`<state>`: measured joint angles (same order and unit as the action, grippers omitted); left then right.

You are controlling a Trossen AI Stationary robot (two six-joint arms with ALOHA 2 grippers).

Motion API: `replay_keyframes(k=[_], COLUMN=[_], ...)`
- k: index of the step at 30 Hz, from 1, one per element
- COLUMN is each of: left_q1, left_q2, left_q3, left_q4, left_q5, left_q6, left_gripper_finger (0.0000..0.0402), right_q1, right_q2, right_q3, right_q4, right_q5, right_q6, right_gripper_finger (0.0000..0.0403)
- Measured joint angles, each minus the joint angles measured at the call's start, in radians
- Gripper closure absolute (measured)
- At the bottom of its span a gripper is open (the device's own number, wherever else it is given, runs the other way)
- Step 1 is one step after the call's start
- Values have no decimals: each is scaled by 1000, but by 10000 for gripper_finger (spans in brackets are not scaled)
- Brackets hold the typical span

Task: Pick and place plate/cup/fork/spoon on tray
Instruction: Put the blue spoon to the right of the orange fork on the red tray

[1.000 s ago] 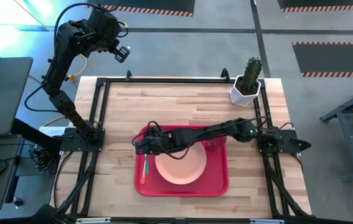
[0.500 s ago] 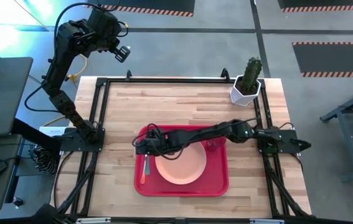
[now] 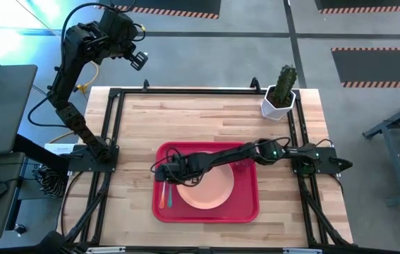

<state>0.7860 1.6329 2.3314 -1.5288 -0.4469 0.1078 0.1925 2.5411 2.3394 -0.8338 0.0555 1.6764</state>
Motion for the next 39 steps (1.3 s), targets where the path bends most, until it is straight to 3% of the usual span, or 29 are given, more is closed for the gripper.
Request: replay_keyframes(k=[39], left_q1=[0], left_q2=[0], left_q3=[0], left_q4=[9], left_q5=[2], left_q6=[0], left_gripper_finger=[402], right_q1=[4], right_q2=[0], right_q3=[0], right_q4=[-30], right_q5=[-38], right_q6=[28], right_gripper_finger=[402])
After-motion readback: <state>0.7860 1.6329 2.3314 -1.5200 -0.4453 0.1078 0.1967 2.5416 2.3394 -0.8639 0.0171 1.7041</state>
